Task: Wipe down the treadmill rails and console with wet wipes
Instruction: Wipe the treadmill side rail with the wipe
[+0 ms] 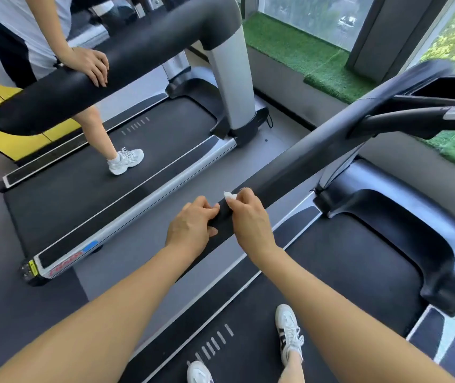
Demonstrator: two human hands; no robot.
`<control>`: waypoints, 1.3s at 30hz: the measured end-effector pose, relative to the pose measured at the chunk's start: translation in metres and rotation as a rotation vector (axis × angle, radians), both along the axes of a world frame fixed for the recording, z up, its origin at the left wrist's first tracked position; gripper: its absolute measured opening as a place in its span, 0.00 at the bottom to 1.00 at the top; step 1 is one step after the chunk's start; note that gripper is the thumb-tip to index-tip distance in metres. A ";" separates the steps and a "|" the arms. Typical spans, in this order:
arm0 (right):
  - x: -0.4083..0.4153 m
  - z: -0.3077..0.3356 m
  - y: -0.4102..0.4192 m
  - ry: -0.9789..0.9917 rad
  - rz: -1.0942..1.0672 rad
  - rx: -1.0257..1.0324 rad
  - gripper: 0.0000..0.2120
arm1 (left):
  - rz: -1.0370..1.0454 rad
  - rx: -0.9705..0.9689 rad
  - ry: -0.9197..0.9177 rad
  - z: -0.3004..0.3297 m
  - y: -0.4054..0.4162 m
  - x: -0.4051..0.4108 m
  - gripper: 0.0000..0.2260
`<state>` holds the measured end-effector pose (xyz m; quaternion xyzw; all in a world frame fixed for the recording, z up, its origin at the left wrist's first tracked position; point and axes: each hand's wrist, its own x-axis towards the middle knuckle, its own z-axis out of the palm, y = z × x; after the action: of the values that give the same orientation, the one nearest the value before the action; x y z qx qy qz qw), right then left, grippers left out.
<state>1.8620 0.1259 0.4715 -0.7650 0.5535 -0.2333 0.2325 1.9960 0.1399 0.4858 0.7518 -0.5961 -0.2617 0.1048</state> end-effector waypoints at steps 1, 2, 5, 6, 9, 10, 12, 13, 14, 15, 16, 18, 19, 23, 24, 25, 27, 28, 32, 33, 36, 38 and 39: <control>-0.003 0.001 -0.003 0.047 0.066 -0.032 0.07 | 0.002 -0.010 0.004 -0.004 0.000 0.001 0.05; -0.012 0.008 -0.014 0.065 0.078 -0.064 0.07 | 0.016 -0.016 0.020 -0.001 0.001 0.001 0.05; -0.041 0.016 -0.068 0.228 -0.051 -0.047 0.07 | 0.028 -0.042 0.039 -0.001 0.005 0.000 0.04; -0.048 0.021 -0.083 0.305 -0.102 -0.021 0.04 | 0.033 -0.043 0.050 0.003 0.006 -0.001 0.03; -0.047 0.030 -0.109 0.375 -0.191 0.033 0.12 | 0.041 -0.045 0.088 0.003 0.009 -0.001 0.02; -0.038 0.033 -0.105 0.383 -0.171 0.032 0.12 | 0.039 -0.037 0.088 0.005 0.009 -0.001 0.02; -0.011 0.030 -0.081 0.401 -0.011 0.028 0.12 | 0.057 -0.030 0.104 0.006 0.010 -0.002 0.05; 0.001 0.026 -0.065 0.396 0.093 0.021 0.11 | 0.078 -0.024 0.140 0.008 0.010 -0.003 0.07; 0.009 0.025 -0.049 0.398 0.184 0.025 0.10 | 0.101 -0.016 0.159 0.010 0.010 -0.004 0.09; 0.013 0.024 -0.040 0.397 0.262 -0.001 0.11 | 0.102 -0.012 0.164 0.010 0.009 -0.005 0.11; 0.012 0.025 -0.041 0.412 0.317 -0.008 0.11 | 0.091 -0.004 0.138 0.012 0.008 -0.007 0.10; -0.001 0.030 -0.064 0.489 0.325 0.004 0.12 | 0.066 0.011 0.084 0.013 0.008 -0.006 0.05; -0.012 0.031 -0.081 0.538 0.276 0.007 0.13 | 0.034 0.007 0.036 0.011 0.008 -0.005 0.08; -0.064 0.038 -0.131 0.622 0.002 -0.005 0.15 | -0.069 -0.006 -0.089 0.008 0.010 -0.005 0.19; -0.065 0.038 -0.131 0.607 -0.028 -0.001 0.15 | -0.068 -0.015 -0.090 0.008 0.010 -0.006 0.20; -0.059 0.037 -0.125 0.571 -0.038 -0.004 0.14 | -0.069 -0.013 -0.083 0.008 0.010 -0.004 0.20; -0.035 0.032 -0.097 0.512 0.027 -0.004 0.10 | -0.050 -0.011 -0.058 0.008 0.010 -0.003 0.17; -0.021 0.029 -0.079 0.479 0.108 -0.002 0.08 | -0.025 -0.015 -0.028 0.009 0.009 -0.003 0.14; -0.008 0.028 -0.048 0.405 0.292 -0.013 0.06 | 0.021 -0.049 0.042 0.010 0.008 -0.003 0.04; -0.015 0.030 -0.057 0.424 0.285 -0.010 0.07 | 0.007 -0.033 0.031 0.009 0.008 -0.003 0.05; -0.044 0.038 -0.089 0.497 0.125 -0.033 0.08 | -0.038 0.002 -0.015 0.004 0.007 0.000 0.16; -0.053 0.040 -0.100 0.521 -0.003 -0.051 0.08 | -0.040 0.005 -0.014 0.002 0.008 0.001 0.18; -0.051 0.039 -0.099 0.502 -0.056 -0.049 0.09 | -0.048 -0.003 -0.020 0.002 0.009 0.000 0.18</control>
<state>1.8109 0.0268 0.5106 -0.7888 0.6089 -0.0556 0.0627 1.9965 0.1491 0.4882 0.7396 -0.6155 -0.2557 0.0936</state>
